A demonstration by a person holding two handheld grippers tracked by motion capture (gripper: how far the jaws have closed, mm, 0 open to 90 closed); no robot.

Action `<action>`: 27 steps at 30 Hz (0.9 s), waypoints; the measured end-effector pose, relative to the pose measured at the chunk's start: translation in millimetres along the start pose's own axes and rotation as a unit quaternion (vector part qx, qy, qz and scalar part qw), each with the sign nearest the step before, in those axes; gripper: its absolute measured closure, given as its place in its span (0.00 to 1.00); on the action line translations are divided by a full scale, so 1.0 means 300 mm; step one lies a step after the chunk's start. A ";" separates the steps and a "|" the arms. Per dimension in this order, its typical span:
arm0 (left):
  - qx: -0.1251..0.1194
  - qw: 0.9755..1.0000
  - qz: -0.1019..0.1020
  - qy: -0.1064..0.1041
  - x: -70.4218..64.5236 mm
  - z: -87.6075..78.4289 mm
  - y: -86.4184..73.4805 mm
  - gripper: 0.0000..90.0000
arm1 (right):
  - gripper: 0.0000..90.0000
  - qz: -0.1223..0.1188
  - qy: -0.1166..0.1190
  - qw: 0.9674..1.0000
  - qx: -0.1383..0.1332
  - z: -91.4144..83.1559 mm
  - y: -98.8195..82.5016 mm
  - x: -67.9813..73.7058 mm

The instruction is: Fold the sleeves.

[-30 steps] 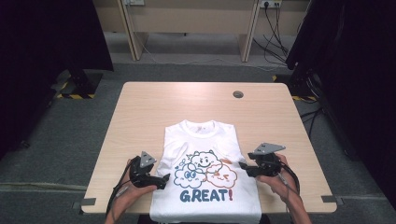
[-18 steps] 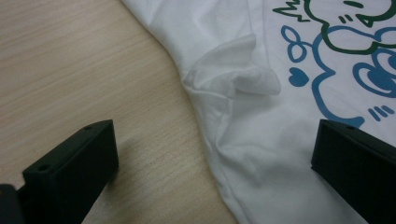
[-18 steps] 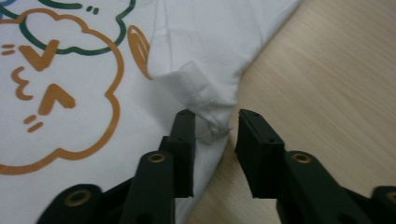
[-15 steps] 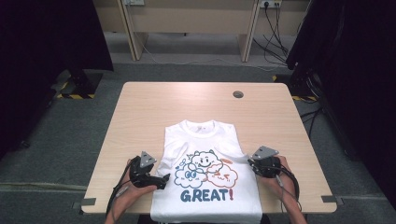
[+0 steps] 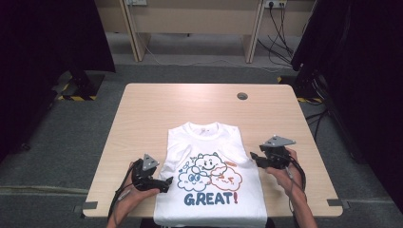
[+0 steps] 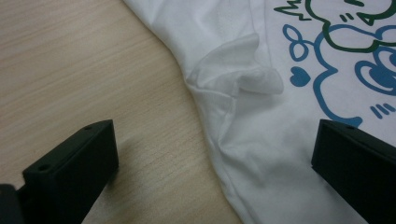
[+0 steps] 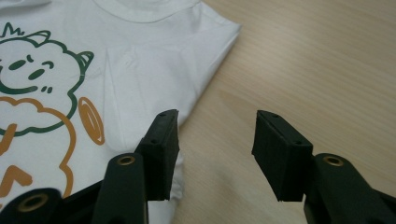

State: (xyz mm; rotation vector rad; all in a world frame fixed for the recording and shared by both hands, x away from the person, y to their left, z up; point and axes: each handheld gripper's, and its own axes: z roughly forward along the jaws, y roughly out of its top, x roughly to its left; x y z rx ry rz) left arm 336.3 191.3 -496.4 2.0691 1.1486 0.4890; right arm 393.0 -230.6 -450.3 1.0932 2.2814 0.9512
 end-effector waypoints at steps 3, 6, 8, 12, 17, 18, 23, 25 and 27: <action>0.000 1.000 0.000 0.000 0.000 0.000 0.000 0.00 | 0.54 -0.023 0.029 0.999 0.017 0.019 -0.010 0.018; 0.000 1.000 0.000 0.000 0.000 0.000 0.000 0.00 | 0.55 -0.078 0.014 0.995 0.054 0.006 -0.033 0.042; 0.000 1.000 0.000 0.000 0.000 0.000 0.000 0.00 | 0.54 -0.103 0.005 0.992 0.069 0.002 -0.047 0.051; 0.000 1.000 0.000 0.000 0.000 0.000 0.000 0.00 | 0.49 -0.078 -0.001 0.996 0.051 -0.006 -0.043 0.035; 0.000 1.000 0.000 0.000 0.000 0.000 0.000 0.00 | 0.45 -0.081 -0.009 0.997 0.017 -0.016 0.006 0.060; 0.000 1.000 0.000 0.000 0.000 0.000 0.000 0.00 | 0.45 -0.079 0.000 0.997 0.016 -0.006 0.006 0.063; 0.000 1.000 0.000 0.000 0.000 0.000 0.000 0.00 | 0.50 -0.101 -0.013 0.994 0.051 0.038 -0.034 0.080; 0.000 1.000 0.000 0.000 0.000 0.000 0.000 0.00 | 0.50 -0.104 -0.023 0.993 0.055 0.029 -0.040 0.072; 0.000 1.000 0.000 0.000 0.000 0.000 0.000 0.00 | 0.49 -0.110 -0.050 0.990 0.066 0.020 -0.041 0.066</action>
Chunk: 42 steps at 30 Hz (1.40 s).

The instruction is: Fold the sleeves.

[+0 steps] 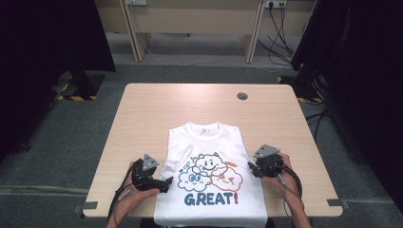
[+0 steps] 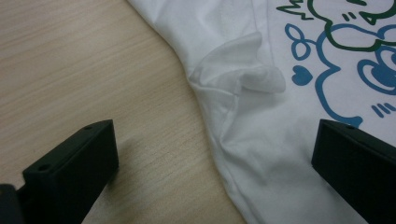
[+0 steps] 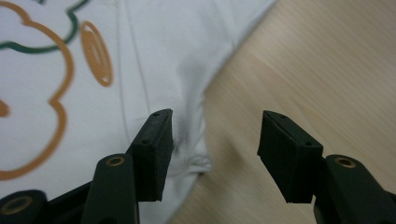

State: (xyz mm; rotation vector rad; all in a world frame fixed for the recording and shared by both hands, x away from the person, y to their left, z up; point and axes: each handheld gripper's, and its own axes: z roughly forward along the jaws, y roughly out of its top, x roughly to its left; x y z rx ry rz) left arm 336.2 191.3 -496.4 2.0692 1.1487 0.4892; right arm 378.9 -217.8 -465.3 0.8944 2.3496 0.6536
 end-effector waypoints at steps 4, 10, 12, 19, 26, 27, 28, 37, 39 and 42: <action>0.000 1.000 0.000 0.000 0.000 0.000 0.000 0.00 | 0.42 0.020 0.013 1.000 -0.007 -0.002 0.005 -0.008; 0.000 1.000 0.000 0.000 0.000 0.000 0.000 0.00 | 0.35 0.056 0.018 0.997 -0.053 0.004 0.074 -0.015; 0.000 1.000 0.000 0.000 0.000 0.000 0.000 0.00 | 0.34 0.062 0.019 0.997 -0.049 0.033 0.095 -0.014; 0.000 1.000 0.000 0.000 0.000 0.000 0.000 0.00 | 0.36 0.037 0.079 0.995 -0.055 0.125 0.130 0.021; 0.000 1.000 0.000 0.000 0.000 0.000 0.000 0.00 | 0.37 0.081 0.093 0.991 -0.047 0.143 0.113 -0.005; 0.000 1.000 0.000 0.000 0.000 0.000 0.000 0.00 | 0.37 0.092 0.097 0.990 -0.046 0.145 0.110 -0.008; 0.000 1.000 0.000 0.000 0.000 0.000 0.000 0.00 | 0.37 0.101 0.100 0.989 -0.046 0.146 0.107 -0.012; 0.001 1.000 0.007 -0.006 -0.017 0.016 0.016 0.00 | 0.36 0.123 0.095 0.987 -0.040 0.145 0.099 -0.028; 0.001 1.000 0.007 -0.006 -0.017 0.016 0.016 0.00 | 0.37 0.128 0.091 0.987 -0.038 0.143 0.092 -0.037; 0.000 1.000 0.010 -0.009 -0.036 0.026 0.025 0.00 | 0.37 0.130 0.088 0.987 -0.035 0.140 0.086 -0.047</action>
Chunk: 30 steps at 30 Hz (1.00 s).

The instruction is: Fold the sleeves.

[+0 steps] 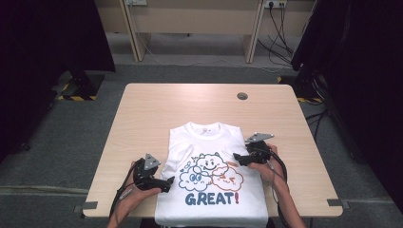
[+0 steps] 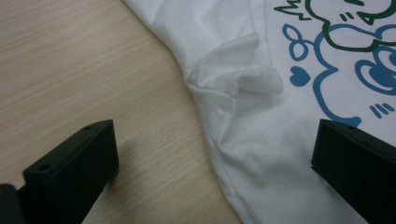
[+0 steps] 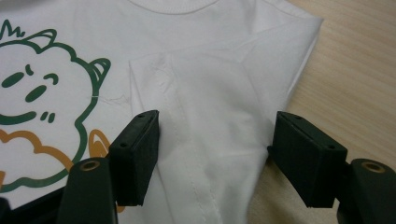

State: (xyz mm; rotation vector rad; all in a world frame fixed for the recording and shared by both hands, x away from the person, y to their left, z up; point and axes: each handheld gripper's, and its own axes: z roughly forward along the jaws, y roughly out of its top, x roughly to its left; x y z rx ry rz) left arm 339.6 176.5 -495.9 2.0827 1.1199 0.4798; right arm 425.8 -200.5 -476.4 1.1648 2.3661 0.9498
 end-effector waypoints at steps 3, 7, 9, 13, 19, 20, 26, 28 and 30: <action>0.000 1.000 0.004 -0.006 -0.022 0.017 0.017 0.00 | 0.37 0.005 -0.005 1.000 -0.001 -0.006 -0.007 -0.009; 0.000 1.000 0.005 -0.006 -0.024 0.024 0.023 0.00 | 0.37 0.010 -0.009 1.000 -0.003 -0.017 -0.019 -0.018; 0.000 1.000 0.006 -0.007 -0.023 0.029 0.028 0.00 | 0.37 0.012 -0.011 1.000 -0.005 -0.023 -0.027 -0.028; 0.000 1.000 0.006 -0.007 -0.022 0.030 0.029 0.00 | 0.36 0.011 -0.015 1.000 -0.002 -0.025 -0.026 -0.027; -0.001 1.000 0.005 -0.007 -0.023 0.033 0.031 0.00 | 0.35 0.010 -0.020 1.000 -0.001 -0.028 -0.028 -0.029; -0.001 1.000 0.005 -0.007 -0.023 0.033 0.031 0.00 | 0.35 0.010 -0.020 1.000 -0.001 -0.028 -0.028 -0.029; 0.000 1.000 0.005 -0.007 -0.030 0.043 0.042 0.00 | 0.35 0.006 -0.028 1.000 -0.001 -0.030 -0.028 -0.031; -0.001 1.000 0.005 -0.007 -0.031 0.048 0.046 0.00 | 0.35 0.009 -0.029 1.000 0.001 -0.032 -0.027 -0.035; -0.001 1.000 0.007 -0.008 -0.029 0.054 0.052 0.00 | 0.35 0.008 -0.034 0.999 0.001 -0.032 -0.026 -0.037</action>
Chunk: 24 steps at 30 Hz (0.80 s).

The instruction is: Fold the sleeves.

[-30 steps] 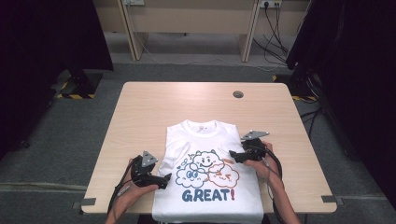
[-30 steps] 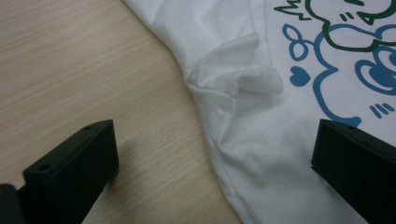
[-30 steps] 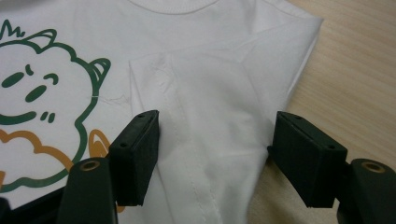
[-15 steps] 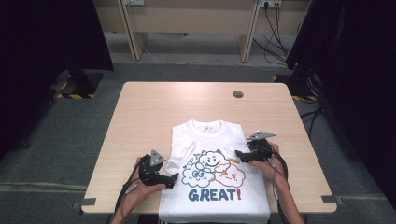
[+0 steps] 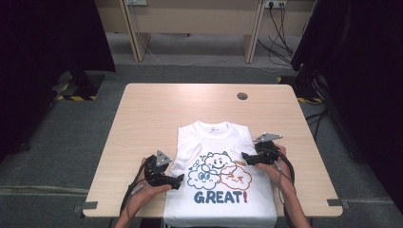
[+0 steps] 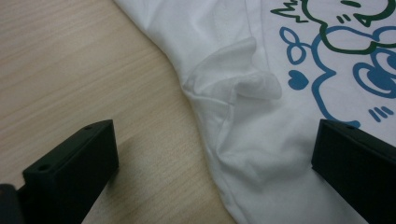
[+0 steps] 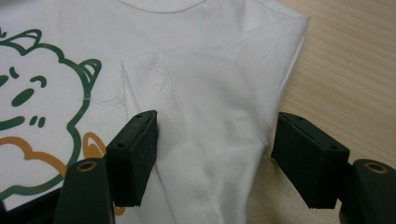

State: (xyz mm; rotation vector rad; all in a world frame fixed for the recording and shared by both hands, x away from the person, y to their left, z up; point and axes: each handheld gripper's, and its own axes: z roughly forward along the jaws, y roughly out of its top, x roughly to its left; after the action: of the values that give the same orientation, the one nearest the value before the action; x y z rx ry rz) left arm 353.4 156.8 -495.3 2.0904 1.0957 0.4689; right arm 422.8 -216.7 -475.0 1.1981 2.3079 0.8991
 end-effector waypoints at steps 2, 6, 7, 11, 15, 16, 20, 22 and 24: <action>0.000 1.000 -0.001 0.000 0.001 0.005 0.005 0.00 | 0.35 0.002 0.001 1.000 0.000 0.000 0.000 -0.002; 0.000 1.000 -0.001 0.000 0.003 0.009 0.008 0.00 | 0.34 0.002 -0.002 1.000 -0.002 0.000 -0.001 -0.001; 0.000 1.000 -0.001 0.000 0.003 0.009 0.008 0.00 | 0.33 -0.001 -0.005 1.000 -0.003 0.000 -0.002 0.001; 0.000 1.000 -0.001 0.000 0.003 0.009 0.008 0.00 | 0.23 0.023 0.009 1.000 -0.018 -0.006 -0.017 -0.003; 0.000 1.000 -0.001 0.000 0.003 0.009 0.008 0.00 | 0.15 0.038 0.020 0.998 -0.041 -0.026 -0.043 -0.003; 0.000 1.000 -0.001 0.000 0.003 0.009 0.008 0.00 | 0.12 0.041 0.024 0.998 -0.048 -0.033 -0.048 -0.003; 0.000 1.000 -0.001 -0.001 0.003 0.009 0.008 0.00 | 0.08 0.039 0.025 0.997 -0.061 -0.064 -0.059 -0.002; 0.000 1.000 -0.001 -0.001 0.003 0.009 0.008 0.00 | 0.07 0.042 0.028 0.997 -0.065 -0.076 -0.067 -0.003; -0.001 1.000 -0.002 -0.001 0.003 0.009 0.008 0.00 | 0.06 0.040 0.030 0.996 -0.068 -0.084 -0.076 -0.002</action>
State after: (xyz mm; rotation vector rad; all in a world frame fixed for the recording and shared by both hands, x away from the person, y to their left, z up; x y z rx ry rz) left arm 356.8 155.4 -495.3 2.0867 1.0972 0.4672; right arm 395.1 -236.2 -472.7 1.2289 2.2180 1.1158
